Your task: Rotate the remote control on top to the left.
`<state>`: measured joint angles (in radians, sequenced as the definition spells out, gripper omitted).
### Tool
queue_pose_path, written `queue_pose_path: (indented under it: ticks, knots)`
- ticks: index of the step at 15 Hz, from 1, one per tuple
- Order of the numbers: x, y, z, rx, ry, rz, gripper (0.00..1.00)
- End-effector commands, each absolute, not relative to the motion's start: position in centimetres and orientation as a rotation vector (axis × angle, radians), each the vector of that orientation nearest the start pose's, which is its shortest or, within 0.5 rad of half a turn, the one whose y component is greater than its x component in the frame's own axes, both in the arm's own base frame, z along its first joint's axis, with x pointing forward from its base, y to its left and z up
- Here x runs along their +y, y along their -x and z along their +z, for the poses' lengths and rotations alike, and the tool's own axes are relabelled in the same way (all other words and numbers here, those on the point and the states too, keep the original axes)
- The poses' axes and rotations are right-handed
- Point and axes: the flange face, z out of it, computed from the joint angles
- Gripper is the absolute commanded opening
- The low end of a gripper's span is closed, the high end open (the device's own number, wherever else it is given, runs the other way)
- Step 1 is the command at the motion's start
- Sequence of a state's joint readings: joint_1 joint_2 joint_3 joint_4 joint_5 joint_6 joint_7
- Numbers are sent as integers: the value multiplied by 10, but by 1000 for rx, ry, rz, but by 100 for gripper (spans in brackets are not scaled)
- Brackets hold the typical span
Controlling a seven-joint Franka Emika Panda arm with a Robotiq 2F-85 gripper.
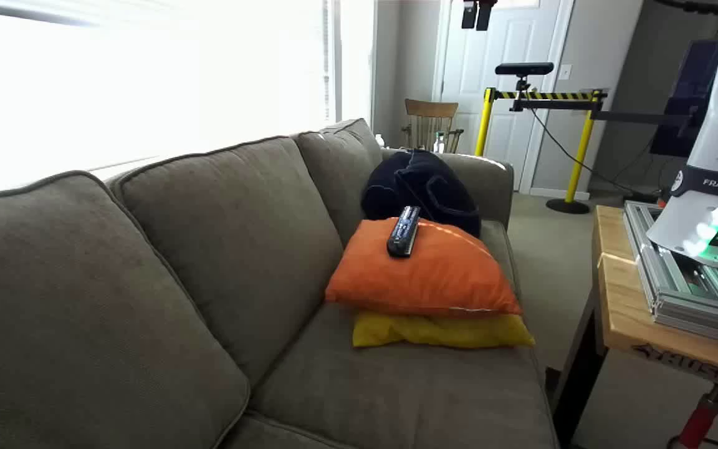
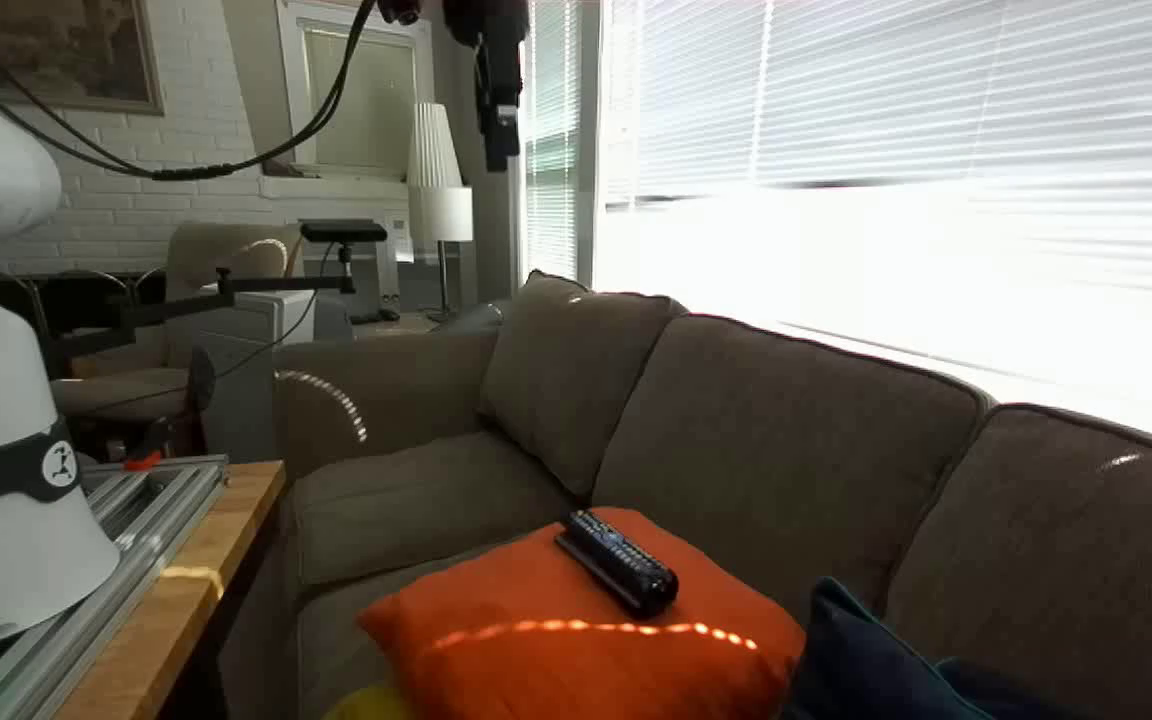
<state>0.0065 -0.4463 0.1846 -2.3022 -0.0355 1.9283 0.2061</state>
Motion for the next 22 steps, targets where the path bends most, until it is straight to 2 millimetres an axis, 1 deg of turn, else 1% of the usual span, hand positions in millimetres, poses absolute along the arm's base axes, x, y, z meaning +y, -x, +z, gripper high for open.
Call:
queue_pose_path:
  ticks: [1, 6, 7, 9, 10, 12, 13, 15, 16, 17, 18, 20, 22]
  knots:
    - [86, -418, 522, 30, 3237, -137, 100]
    - [86, -418, 522, 30, 3237, -137, 100]
    - [84, -425, 515, 70, 3253, -148, 100]
    - [70, -443, 500, 192, 3296, -185, 100]
    - [63, -449, 496, 276, 3330, -200, 100]
    - [48, -465, 488, 472, 3326, -216, 100]
    - [42, -472, 480, 572, 3313, -201, 100]
    - [34, -480, 461, 754, 3248, -117, 100]
    - [32, -484, 450, 789, 3200, -15, 100]
    - [33, -487, 441, 753, 3158, 67, 100]
    - [33, -491, 433, 765, 3116, 114, 100]
    - [30, -497, 422, 790, 3044, 118, 100]
    - [28, -502, 419, 780, 3006, 70, 100]
